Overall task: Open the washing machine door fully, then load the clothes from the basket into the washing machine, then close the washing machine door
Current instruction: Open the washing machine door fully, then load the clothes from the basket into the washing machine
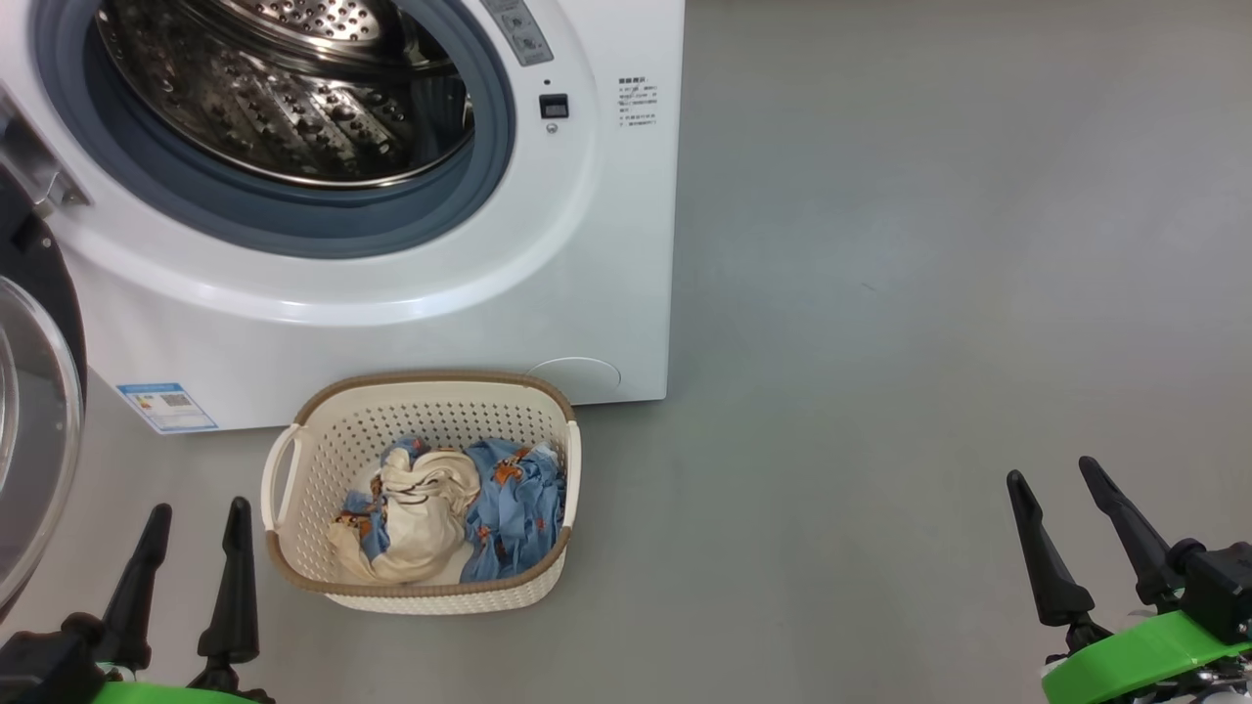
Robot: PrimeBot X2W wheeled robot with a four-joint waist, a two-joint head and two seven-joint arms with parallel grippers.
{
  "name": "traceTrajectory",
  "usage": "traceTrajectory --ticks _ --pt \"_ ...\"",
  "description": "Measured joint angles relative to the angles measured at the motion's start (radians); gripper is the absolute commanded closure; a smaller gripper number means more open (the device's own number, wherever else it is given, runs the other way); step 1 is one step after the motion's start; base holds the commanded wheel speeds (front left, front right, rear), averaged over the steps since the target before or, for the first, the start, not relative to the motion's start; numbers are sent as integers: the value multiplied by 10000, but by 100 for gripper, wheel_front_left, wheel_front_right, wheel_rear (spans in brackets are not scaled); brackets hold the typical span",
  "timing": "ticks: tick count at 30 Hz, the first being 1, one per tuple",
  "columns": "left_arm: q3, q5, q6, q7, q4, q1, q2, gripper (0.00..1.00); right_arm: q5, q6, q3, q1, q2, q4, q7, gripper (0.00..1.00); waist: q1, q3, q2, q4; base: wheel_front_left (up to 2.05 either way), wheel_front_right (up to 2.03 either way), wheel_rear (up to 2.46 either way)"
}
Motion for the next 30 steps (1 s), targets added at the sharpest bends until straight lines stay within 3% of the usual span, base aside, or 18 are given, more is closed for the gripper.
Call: traceTrajectory --ticks 22,30 --pt "-119 0 0 0 -59 29 -12 0 0 0 -54 0 59 -36 0 0 0 -25 0 -85 0 -1 1" --pt "-219 -15 0 0 -94 29 33 0 0 0 -52 0 59 -40 0 0 0 -17 0 -113 33 -117 84"
